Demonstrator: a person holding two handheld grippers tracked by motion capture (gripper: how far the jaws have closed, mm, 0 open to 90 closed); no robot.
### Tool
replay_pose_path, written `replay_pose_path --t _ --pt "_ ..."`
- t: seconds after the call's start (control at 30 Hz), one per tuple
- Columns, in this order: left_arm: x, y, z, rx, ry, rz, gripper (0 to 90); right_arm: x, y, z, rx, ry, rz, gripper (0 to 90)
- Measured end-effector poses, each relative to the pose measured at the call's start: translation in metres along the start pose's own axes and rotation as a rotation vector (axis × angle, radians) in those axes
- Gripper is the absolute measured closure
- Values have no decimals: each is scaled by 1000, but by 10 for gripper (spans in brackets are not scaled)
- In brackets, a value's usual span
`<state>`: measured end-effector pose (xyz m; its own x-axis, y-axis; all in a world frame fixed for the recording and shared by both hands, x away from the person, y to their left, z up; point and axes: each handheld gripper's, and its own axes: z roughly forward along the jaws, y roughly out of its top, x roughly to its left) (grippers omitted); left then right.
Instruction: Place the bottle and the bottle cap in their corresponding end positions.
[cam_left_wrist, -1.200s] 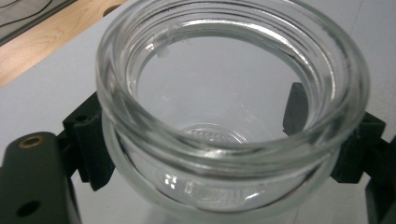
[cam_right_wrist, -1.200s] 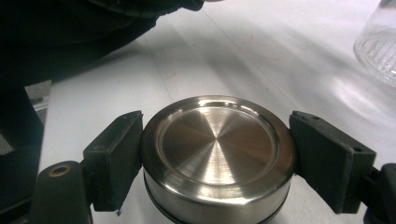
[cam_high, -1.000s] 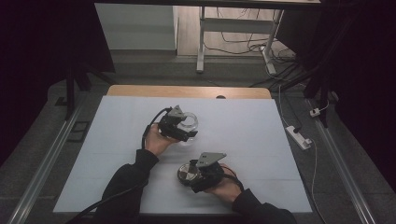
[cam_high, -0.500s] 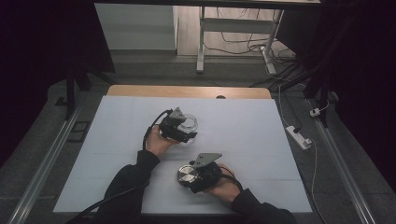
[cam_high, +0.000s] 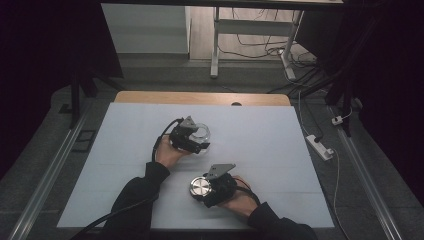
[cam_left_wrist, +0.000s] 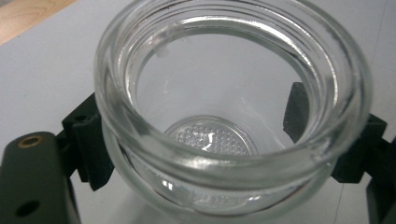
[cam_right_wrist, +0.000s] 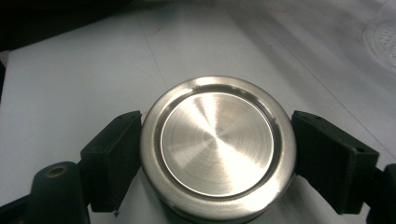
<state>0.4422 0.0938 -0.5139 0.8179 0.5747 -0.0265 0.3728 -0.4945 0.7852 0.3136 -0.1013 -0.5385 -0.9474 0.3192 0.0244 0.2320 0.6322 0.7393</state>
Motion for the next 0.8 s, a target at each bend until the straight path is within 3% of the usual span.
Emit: replay_pose_path --t 0.1,0.2,0.5,0.63,0.8 --pt "1 1 0 5 -7 -7 142 1 0 1 13 -6 -3 164" --pt "3 1 -2 5 -39 -45 117 2 1 1 13 -3 -10 143" --pt "-1 -3 -11 76 -30 -53 67 3 6 -6 -11 0 14 101" --pt "-4 -7 -21 77 -11 -52 46 1 8 -11 -25 -9 28 91" --pt "-7 -13 -31 73 -18 -76 1 -1 9 -18 -41 -24 39 80"
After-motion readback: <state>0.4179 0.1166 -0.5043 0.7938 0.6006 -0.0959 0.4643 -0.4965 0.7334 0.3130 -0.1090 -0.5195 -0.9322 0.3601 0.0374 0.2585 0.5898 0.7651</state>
